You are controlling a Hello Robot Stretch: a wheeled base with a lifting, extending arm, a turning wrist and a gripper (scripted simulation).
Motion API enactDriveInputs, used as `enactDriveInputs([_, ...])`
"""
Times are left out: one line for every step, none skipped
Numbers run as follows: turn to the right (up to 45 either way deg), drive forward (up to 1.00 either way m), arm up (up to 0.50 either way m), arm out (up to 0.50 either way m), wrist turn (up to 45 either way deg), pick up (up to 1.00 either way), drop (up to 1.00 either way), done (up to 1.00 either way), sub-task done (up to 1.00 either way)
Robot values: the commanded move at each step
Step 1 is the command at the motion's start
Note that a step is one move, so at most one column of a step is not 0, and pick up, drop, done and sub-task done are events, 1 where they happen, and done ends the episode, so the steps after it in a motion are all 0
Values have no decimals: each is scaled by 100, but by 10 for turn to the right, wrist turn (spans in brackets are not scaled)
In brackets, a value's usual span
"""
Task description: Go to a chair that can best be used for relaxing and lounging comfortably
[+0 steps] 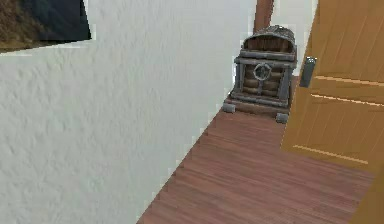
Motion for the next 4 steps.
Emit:
enactDriveInputs([150, 0, 0, 0, 0, 0, 0, 0, 0])
enactDriveInputs([0, 50, 0, 0, 0, 0, 0, 0, 0])
enactDriveInputs([120, 0, 0, 0, 0, 0, 0, 0, 0])
enactDriveInputs([0, 35, 0, 0, 0, 0, 0, 0, 0])
